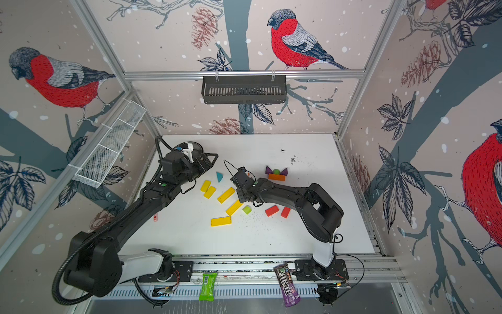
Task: Assemble a carrot with building blocks
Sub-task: Pick up the building block from the center of the board, then assemble the building block at the center of the board.
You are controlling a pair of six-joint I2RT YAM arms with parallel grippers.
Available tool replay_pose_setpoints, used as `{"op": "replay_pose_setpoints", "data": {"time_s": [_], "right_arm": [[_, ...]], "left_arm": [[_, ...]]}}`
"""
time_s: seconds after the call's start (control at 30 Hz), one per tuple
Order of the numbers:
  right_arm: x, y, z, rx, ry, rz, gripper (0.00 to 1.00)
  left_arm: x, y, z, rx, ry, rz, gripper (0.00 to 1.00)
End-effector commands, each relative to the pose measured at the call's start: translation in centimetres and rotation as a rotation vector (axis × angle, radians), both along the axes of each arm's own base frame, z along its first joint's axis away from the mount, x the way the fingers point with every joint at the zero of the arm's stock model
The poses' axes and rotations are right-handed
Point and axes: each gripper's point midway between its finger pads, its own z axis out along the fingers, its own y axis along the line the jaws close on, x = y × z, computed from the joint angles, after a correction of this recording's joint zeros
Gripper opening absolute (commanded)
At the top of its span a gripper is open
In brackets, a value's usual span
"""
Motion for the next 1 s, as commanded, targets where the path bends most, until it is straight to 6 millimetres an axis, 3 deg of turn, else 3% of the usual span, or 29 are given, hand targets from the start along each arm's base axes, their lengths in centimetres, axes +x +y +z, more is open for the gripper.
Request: {"op": "replay_pose_setpoints", "data": {"time_s": [0.0, 0.17, 0.27, 0.43, 0.8, 0.97], "right_arm": [[0.6, -3.2, 1.4, -0.044, -0.042, -0.048, 0.33], [2.0, -10.6, 1.0, -0.062, -0.023, -0.17, 0.33], [2.3, -13.3, -0.3, -0.07, 0.01, -0.2, 0.33], [2.6, -13.9, -1.6, -0.083, 0.011, -0.175, 0.34], [3.1, -13.1, -4.6, -0.131, 0.099, -0.099, 0.4], [2.9, -13.5, -4.6, -0.137, 0.102, -0.12, 0.45]], "left_arm": [[-0.1, -1.4, 1.4, -0.044, -0.05, -0.069, 0.93], [-1.5, -4.8, 1.1, -0.051, -0.049, -0.191, 0.92], [-2.7, -7.2, 0.7, -0.033, -0.044, -0.269, 0.92], [-3.5, -8.8, 0.3, -0.031, -0.031, -0.322, 0.92], [-3.7, -9.2, 0.2, -0.039, -0.021, -0.342, 0.92], [-3.7, -9.2, 0.2, -0.04, -0.023, -0.342, 0.92]]}}
